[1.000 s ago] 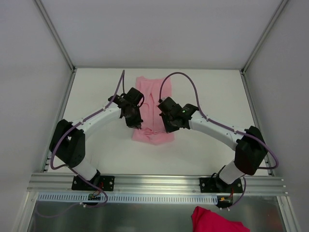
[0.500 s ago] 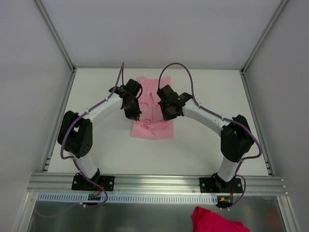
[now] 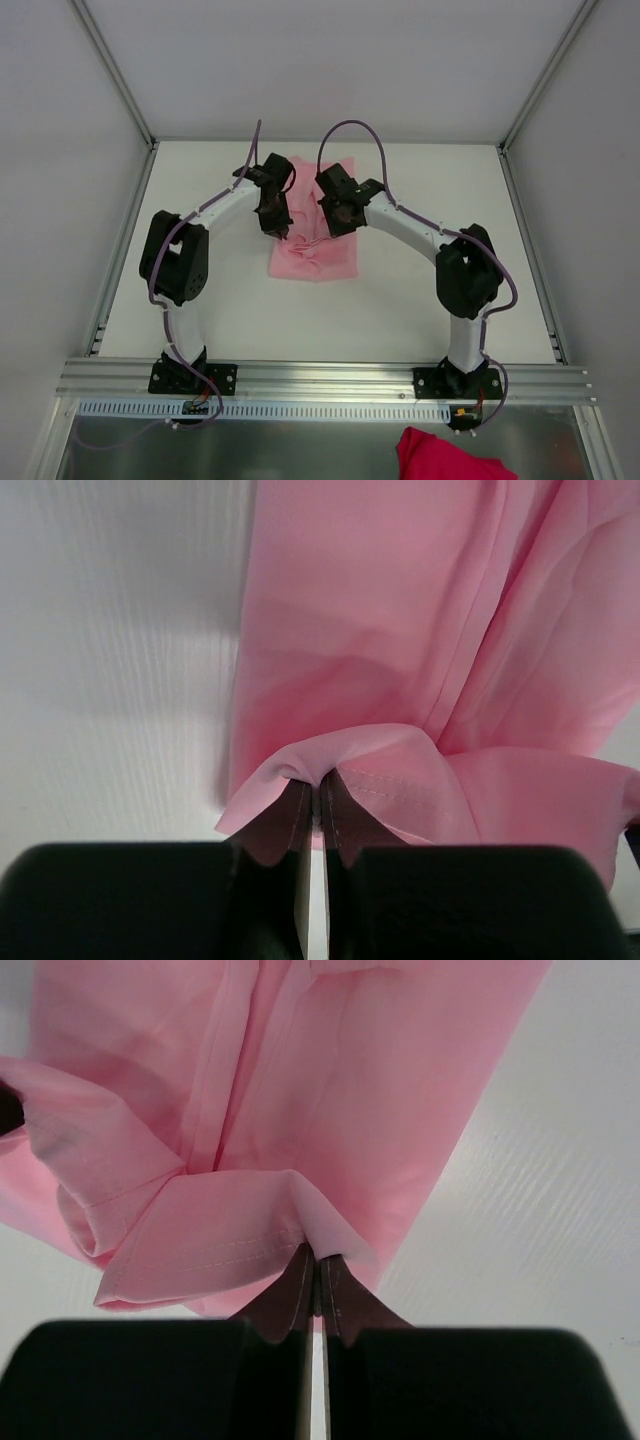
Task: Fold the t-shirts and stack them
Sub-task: Fold the folded rectangular tshirt in 1/3 of the way
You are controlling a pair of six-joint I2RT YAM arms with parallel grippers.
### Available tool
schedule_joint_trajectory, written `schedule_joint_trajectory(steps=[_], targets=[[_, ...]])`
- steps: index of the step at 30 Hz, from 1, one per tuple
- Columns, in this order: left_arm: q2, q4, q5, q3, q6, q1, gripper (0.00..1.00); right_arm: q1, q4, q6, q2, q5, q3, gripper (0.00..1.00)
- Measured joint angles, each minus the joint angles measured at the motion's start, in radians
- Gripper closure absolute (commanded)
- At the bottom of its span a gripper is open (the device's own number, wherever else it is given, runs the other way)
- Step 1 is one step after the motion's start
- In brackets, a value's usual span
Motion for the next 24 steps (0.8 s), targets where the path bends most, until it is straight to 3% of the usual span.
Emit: schedule_joint_trajectory(steps=[2, 3, 4, 5, 6, 7, 10, 12, 17, 19, 20, 24], targets=[[0.029, 0.0, 0.0, 0.035, 0.007, 0.006, 1.0, -0.002, -0.003, -0.009, 0.016, 0.008, 0.013, 0.99], [0.045, 0.001, -0.001, 0.054, 0.01, 0.008, 0.83, -0.002, -0.006, -0.012, 0.024, 0.022, 0.019, 0.96], [0.061, 0.001, -0.002, 0.073, 0.017, 0.012, 0.63, -0.002, -0.009, -0.013, 0.035, 0.04, 0.025, 0.79], [0.077, 0.002, -0.005, 0.092, 0.023, 0.014, 0.41, -0.002, -0.021, -0.016, 0.048, 0.066, 0.035, 0.44], [0.093, 0.008, -0.009, 0.108, 0.033, 0.018, 0.07, -0.002, -0.031, -0.017, 0.063, 0.102, 0.047, 0.36], [0.108, 0.013, -0.014, 0.123, 0.035, 0.02, 0.01, -0.002, -0.041, -0.021, 0.077, 0.14, 0.058, 0.22], [0.136, 0.038, -0.032, 0.14, 0.036, 0.032, 0.01, -0.002, -0.048, -0.032, 0.104, 0.259, 0.069, 0.03], [0.141, 0.047, -0.034, 0.14, 0.036, 0.035, 0.01, -0.002, -0.044, -0.039, 0.105, 0.308, 0.067, 0.02], [0.093, 0.111, -0.031, 0.087, 0.036, 0.039, 0.01, -0.002, 0.027, -0.048, 0.02, 0.338, -0.048, 0.23], [0.037, 0.133, -0.024, 0.032, 0.035, 0.039, 0.01, -0.002, 0.026, -0.049, -0.041, 0.339, -0.099, 0.6], [-0.002, 0.143, -0.022, -0.003, 0.034, 0.039, 0.01, -0.002, 0.029, -0.049, -0.073, 0.339, -0.12, 0.97], [-0.18, 0.173, -0.003, -0.122, 0.018, 0.039, 0.01, -0.002, 0.029, -0.007, -0.224, 0.327, -0.193, 0.99]])
